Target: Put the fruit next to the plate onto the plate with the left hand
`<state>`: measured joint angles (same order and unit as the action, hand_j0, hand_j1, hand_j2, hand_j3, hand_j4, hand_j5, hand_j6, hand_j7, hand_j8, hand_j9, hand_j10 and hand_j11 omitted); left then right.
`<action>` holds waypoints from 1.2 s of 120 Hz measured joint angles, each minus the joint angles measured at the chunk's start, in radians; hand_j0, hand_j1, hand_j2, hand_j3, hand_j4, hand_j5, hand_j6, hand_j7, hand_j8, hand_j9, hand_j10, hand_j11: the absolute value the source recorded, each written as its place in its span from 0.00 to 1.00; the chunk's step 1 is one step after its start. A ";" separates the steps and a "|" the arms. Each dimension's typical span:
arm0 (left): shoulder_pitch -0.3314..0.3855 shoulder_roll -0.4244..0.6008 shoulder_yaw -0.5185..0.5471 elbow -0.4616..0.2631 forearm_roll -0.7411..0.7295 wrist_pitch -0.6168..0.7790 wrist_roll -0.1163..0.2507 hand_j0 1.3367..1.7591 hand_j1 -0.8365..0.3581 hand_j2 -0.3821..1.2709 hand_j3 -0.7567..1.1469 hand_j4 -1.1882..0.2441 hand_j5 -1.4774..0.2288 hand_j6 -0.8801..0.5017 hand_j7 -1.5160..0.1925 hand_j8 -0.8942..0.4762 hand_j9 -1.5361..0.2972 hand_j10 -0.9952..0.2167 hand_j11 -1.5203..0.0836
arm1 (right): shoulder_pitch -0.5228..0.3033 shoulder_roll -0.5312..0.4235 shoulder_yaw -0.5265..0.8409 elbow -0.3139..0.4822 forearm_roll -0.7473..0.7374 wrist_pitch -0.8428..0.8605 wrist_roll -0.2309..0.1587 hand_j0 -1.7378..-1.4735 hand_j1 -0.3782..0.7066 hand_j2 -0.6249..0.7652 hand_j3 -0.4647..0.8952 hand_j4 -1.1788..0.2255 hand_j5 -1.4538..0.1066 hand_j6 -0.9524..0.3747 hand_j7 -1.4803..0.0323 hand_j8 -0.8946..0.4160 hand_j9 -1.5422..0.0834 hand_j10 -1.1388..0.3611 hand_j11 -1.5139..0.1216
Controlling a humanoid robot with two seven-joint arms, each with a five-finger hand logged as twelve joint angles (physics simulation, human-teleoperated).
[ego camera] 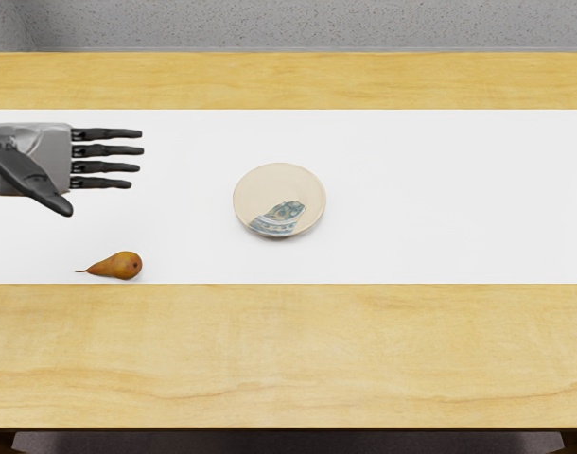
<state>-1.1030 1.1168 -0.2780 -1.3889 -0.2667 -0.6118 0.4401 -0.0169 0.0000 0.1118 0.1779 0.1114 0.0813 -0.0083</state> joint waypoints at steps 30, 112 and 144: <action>-0.063 -0.065 0.010 -0.013 0.036 0.000 0.000 0.76 0.99 0.23 0.40 0.83 0.87 0.64 0.89 0.65 0.84 0.82 0.95 | 0.002 0.000 -0.005 0.000 -0.001 0.000 -0.002 0.30 0.06 0.44 0.34 0.82 0.90 0.69 0.95 0.66 0.92 0.74 0.90; -0.086 -0.264 0.039 -0.197 0.985 0.164 0.169 0.76 0.99 0.23 0.40 0.83 0.87 0.63 0.89 0.65 0.84 0.82 0.95 | 0.005 0.000 -0.004 0.000 -0.001 0.000 -0.003 0.30 0.06 0.44 0.34 0.82 0.90 0.69 0.95 0.66 0.92 0.74 0.90; 0.002 -0.288 0.038 -0.301 1.238 0.327 0.171 0.76 0.99 0.23 0.40 0.83 0.87 0.63 0.89 0.65 0.84 0.82 0.95 | 0.005 0.000 -0.002 0.000 -0.001 0.000 -0.004 0.30 0.06 0.44 0.34 0.82 0.90 0.69 0.95 0.66 0.92 0.74 0.90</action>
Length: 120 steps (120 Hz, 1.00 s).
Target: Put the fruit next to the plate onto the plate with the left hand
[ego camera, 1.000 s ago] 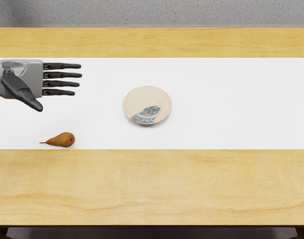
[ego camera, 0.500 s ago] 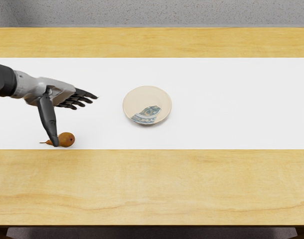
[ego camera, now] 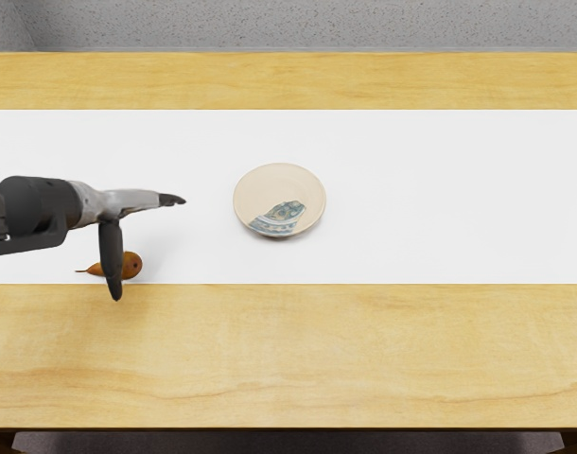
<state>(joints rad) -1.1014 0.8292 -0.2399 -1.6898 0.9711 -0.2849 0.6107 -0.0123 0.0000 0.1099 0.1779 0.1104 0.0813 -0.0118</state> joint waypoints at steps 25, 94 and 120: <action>0.083 -0.030 0.000 -0.018 0.157 0.084 0.000 0.76 0.99 0.23 0.40 0.83 0.87 0.63 0.89 0.65 0.84 0.82 0.95 | 0.000 0.000 0.006 0.000 0.001 0.000 0.000 0.30 0.06 0.44 0.34 0.82 0.90 0.69 0.95 0.66 0.92 0.74 0.90; 0.162 -0.014 -0.004 -0.009 0.192 0.173 0.000 0.76 0.72 0.27 0.40 0.63 0.66 0.43 0.68 0.45 0.64 0.59 0.73 | 0.000 0.000 0.008 0.000 0.002 0.000 0.000 0.30 0.06 0.44 0.34 0.82 0.90 0.69 0.95 0.66 0.92 0.74 0.90; 0.207 -0.021 -0.002 -0.008 0.239 0.226 0.000 0.76 0.65 0.28 0.40 0.59 0.60 0.38 0.63 0.40 0.59 0.53 0.67 | 0.000 0.000 0.008 0.000 0.002 0.000 0.000 0.30 0.06 0.44 0.34 0.82 0.90 0.69 0.95 0.66 0.92 0.74 0.90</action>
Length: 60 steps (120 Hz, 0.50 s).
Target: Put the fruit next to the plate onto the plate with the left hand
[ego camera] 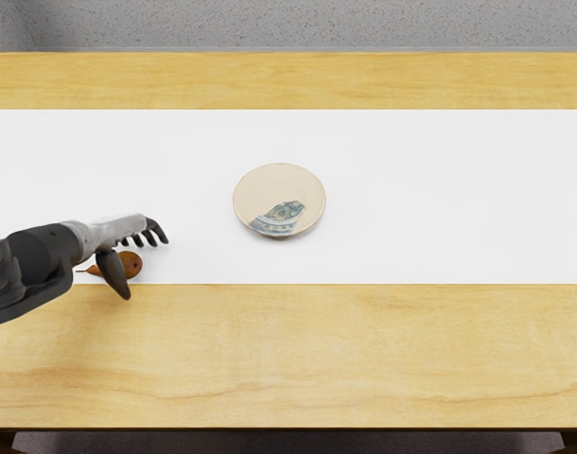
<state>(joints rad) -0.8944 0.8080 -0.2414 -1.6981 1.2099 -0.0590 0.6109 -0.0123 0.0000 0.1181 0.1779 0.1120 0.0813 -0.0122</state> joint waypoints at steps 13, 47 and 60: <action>-0.001 0.006 0.000 0.000 0.019 0.025 0.000 0.76 0.63 0.28 0.40 0.57 0.59 0.37 0.61 0.38 0.58 0.52 0.65 | 0.000 0.000 0.000 0.000 0.000 0.000 0.000 0.30 0.06 0.44 0.34 0.82 0.90 0.69 0.95 0.66 0.92 0.74 0.90; 0.024 0.001 0.001 -0.001 0.062 0.054 0.000 0.76 0.58 0.28 0.40 0.54 0.55 0.34 0.57 0.35 0.55 0.48 0.61 | 0.000 0.000 0.000 0.000 0.000 0.000 0.000 0.30 0.06 0.44 0.34 0.82 0.90 0.69 0.95 0.66 0.92 0.74 0.90; 0.025 0.007 0.001 -0.002 0.073 0.061 0.000 0.76 0.57 0.29 0.40 0.53 0.54 0.33 0.57 0.34 0.54 0.47 0.61 | 0.000 0.000 0.000 0.000 0.000 0.000 0.000 0.30 0.06 0.44 0.34 0.82 0.90 0.69 0.95 0.66 0.92 0.74 0.90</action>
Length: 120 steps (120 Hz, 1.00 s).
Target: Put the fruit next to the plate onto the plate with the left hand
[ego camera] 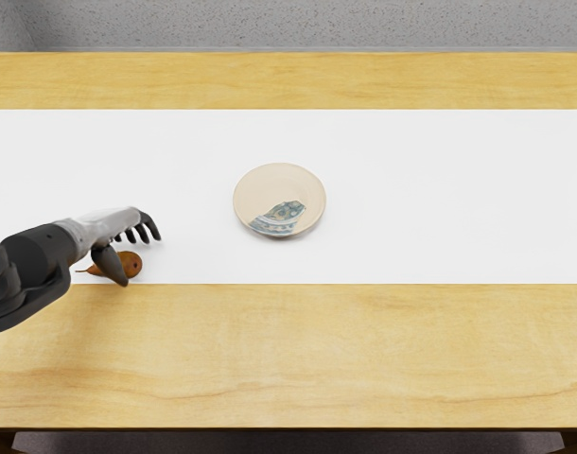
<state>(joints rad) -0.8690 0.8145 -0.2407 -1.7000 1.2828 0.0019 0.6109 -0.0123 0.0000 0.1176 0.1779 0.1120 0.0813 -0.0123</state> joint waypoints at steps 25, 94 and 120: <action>0.007 0.003 0.000 -0.001 0.005 0.004 0.000 0.76 0.52 0.29 0.40 0.50 0.51 0.29 0.53 0.31 0.50 0.43 0.57 | 0.000 0.000 -0.001 0.000 0.000 0.000 0.000 0.30 0.06 0.44 0.34 0.82 0.90 0.69 0.95 0.66 0.92 0.74 0.90; 0.024 -0.001 -0.001 0.003 0.010 0.005 0.000 0.75 0.46 0.29 0.40 0.42 0.43 0.21 0.45 0.27 0.42 0.35 0.48 | 0.000 0.000 -0.001 0.000 0.000 0.000 0.000 0.30 0.06 0.44 0.34 0.82 0.90 0.69 0.95 0.66 0.92 0.74 0.90; 0.031 -0.012 -0.001 0.022 0.011 0.004 0.000 0.73 0.49 0.23 0.40 0.41 0.42 0.22 0.42 0.30 0.39 0.35 0.44 | 0.000 0.000 -0.001 0.000 0.000 0.000 0.001 0.30 0.06 0.44 0.34 0.82 0.90 0.69 0.95 0.66 0.92 0.74 0.90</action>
<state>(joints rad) -0.8381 0.8023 -0.2416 -1.6779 1.2934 0.0057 0.6108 -0.0123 0.0000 0.1165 0.1779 0.1120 0.0813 -0.0113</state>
